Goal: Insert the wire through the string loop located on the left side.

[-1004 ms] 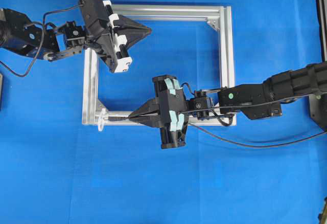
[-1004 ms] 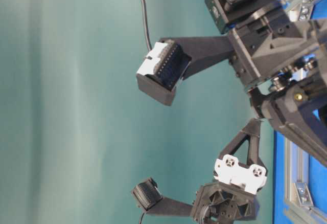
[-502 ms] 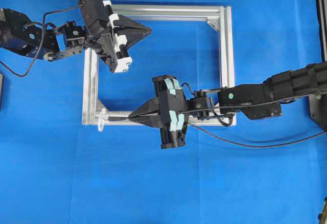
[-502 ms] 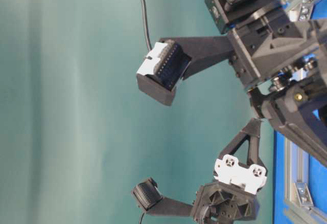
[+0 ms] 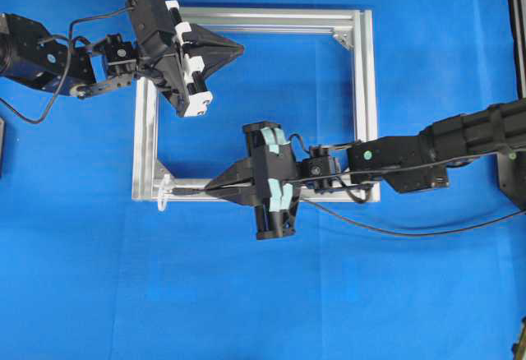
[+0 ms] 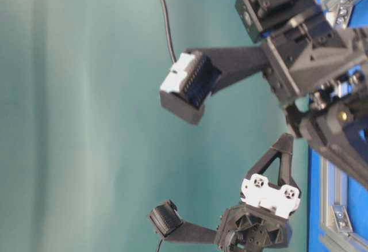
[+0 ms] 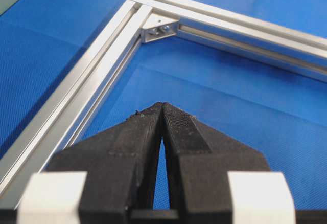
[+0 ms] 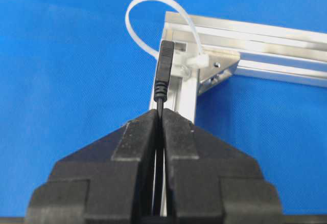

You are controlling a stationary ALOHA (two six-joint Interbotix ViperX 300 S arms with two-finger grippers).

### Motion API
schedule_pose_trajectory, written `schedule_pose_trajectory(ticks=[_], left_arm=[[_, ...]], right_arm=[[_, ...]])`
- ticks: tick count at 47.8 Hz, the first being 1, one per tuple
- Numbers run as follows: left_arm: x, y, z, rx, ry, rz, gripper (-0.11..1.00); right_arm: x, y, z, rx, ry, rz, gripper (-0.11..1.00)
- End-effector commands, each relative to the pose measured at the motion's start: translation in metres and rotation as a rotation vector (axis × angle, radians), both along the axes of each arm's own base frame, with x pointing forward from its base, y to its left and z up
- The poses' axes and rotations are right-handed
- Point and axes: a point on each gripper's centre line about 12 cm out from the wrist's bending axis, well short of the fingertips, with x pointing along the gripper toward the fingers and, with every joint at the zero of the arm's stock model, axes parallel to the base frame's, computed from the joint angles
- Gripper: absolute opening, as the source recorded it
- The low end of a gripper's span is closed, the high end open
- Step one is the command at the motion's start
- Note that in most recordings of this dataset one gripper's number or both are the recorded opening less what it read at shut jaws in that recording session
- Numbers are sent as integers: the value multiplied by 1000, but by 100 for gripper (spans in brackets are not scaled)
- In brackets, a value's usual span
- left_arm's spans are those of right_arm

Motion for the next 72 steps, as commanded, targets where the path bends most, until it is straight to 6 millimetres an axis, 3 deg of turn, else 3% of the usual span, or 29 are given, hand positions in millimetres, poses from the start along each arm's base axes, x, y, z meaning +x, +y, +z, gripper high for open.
schedule_pose_trajectory(ticks=[1, 25, 51, 60, 72], left_arm=[[3, 0, 15, 12, -46, -4, 0], [3, -1, 15, 12, -44, -5, 0], [0, -2, 14, 11, -38, -5, 0], [-17, -6, 11, 9, -23, -5, 0], [-61, -17, 9, 4, 4, -3, 0]], right_arm=[[13, -1, 17, 7, -59, -6, 0], [51, -3, 18, 10, -101, -18, 0], [55, -3, 17, 10, -98, -18, 0], [55, -3, 17, 10, -98, -18, 0], [54, -3, 17, 10, -96, -18, 0]])
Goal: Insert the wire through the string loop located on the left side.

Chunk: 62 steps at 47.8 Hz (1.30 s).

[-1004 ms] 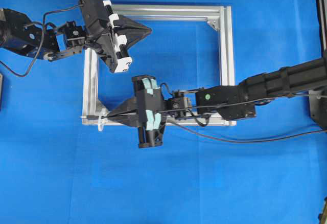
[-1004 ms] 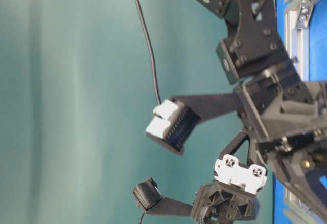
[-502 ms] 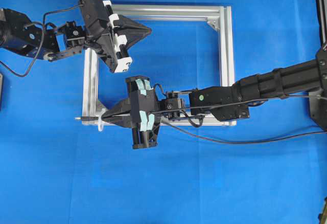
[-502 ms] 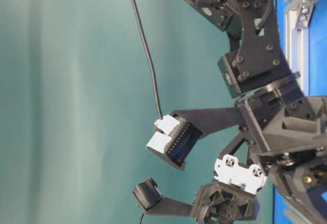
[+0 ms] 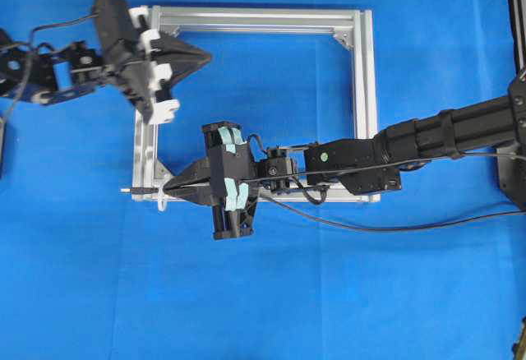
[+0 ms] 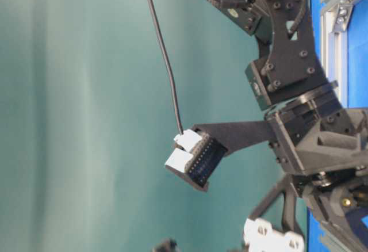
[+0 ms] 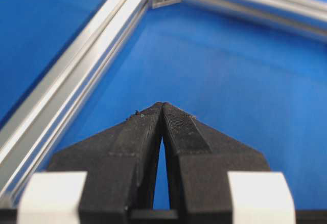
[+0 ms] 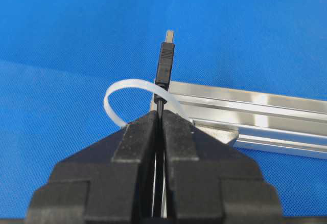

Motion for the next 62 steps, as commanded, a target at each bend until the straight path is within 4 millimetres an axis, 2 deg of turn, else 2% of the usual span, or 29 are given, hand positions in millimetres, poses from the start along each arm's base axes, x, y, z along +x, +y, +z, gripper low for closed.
schedule_pose_trajectory(ticks=[1, 12, 27, 35, 42, 49, 62], left_arm=[[-13, -3, 10, 12, -29, -1, 0], [-51, -9, 6, 5, -5, 16, 0], [-87, -15, 10, 10, -21, 32, 0], [-95, -17, 11, 8, -31, 35, 0], [-92, -23, 13, 8, -41, 7, 0], [-87, -44, 13, 4, -42, -86, 0], [-83, -101, 16, 0, -48, -337, 0]], right_arm=[[5, -1, 18, 7, -42, -6, 0], [6, -1, 18, 8, -46, -6, 0], [5, -1, 18, 7, -44, -6, 0], [6, -1, 18, 8, -46, -6, 0], [6, -1, 18, 8, -46, -6, 0], [6, -1, 18, 8, -46, -6, 0], [6, -1, 18, 6, -46, -5, 0]])
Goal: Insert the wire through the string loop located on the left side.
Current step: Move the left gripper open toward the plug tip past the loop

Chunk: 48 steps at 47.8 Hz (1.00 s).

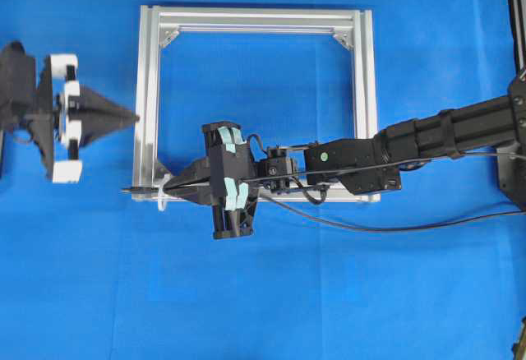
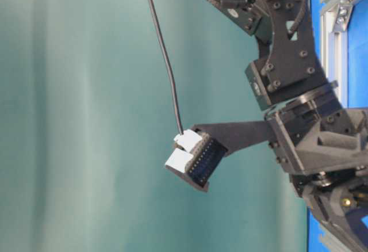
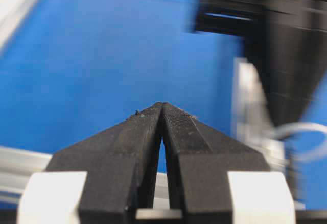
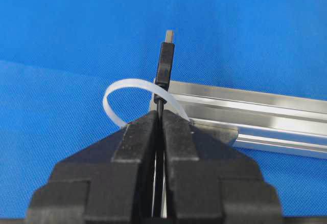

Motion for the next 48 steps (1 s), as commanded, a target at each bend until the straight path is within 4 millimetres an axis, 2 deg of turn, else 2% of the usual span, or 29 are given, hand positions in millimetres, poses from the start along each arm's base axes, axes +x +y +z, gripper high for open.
schedule_pose_trajectory(ticks=[1, 13, 35, 40, 48], left_arm=[[2, -19, 6, 0, -18, -83, 0], [1, -47, 8, 18, -23, -212, 0], [0, -49, 6, 4, 2, -216, 2], [2, -49, 7, 2, -4, -216, 20], [3, -52, 9, 5, -4, -226, 71]], right_arm=[[6, -1, 18, 6, -46, -5, 0], [6, -1, 18, 6, -46, -5, 0], [6, -1, 18, 5, -46, -3, 0], [6, -1, 18, 5, -46, -3, 0], [6, -1, 17, 5, -44, -4, 0]])
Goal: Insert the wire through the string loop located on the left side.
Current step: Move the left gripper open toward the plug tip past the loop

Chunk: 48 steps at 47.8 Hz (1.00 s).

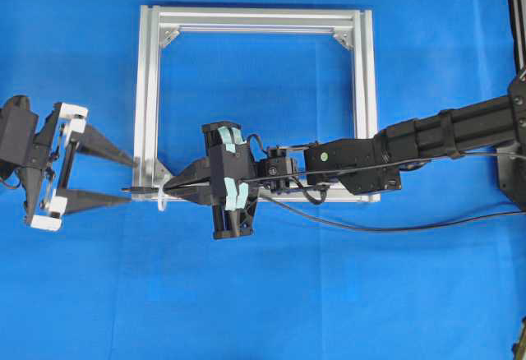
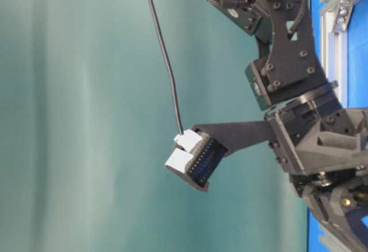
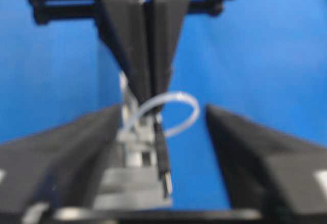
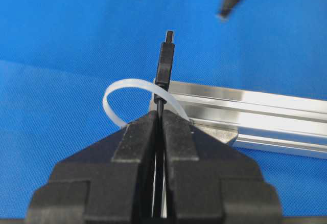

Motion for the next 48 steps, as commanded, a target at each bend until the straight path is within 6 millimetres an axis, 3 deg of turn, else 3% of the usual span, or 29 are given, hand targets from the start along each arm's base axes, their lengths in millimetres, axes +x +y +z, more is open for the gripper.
schedule_pose_trajectory(ticks=[1, 4, 7, 16, 31, 48], left_arm=[[4, -4, 6, -2, -20, -15, 76], [3, -5, 6, -2, -11, -20, 88], [3, -7, 4, 1, 4, -29, 93], [5, -9, -4, 12, 46, -36, 91], [17, -12, -37, 43, 174, -36, 90], [20, -12, -36, 43, 173, -33, 90]], right_arm=[[6, 0, 18, 6, -46, -3, 0], [6, 0, 18, 6, -46, -3, 0], [5, -1, 18, 6, -44, -5, 0], [5, -1, 18, 6, -44, -5, 0], [5, -2, 18, 6, -44, -6, 0], [5, -3, 18, 6, -44, -8, 0]])
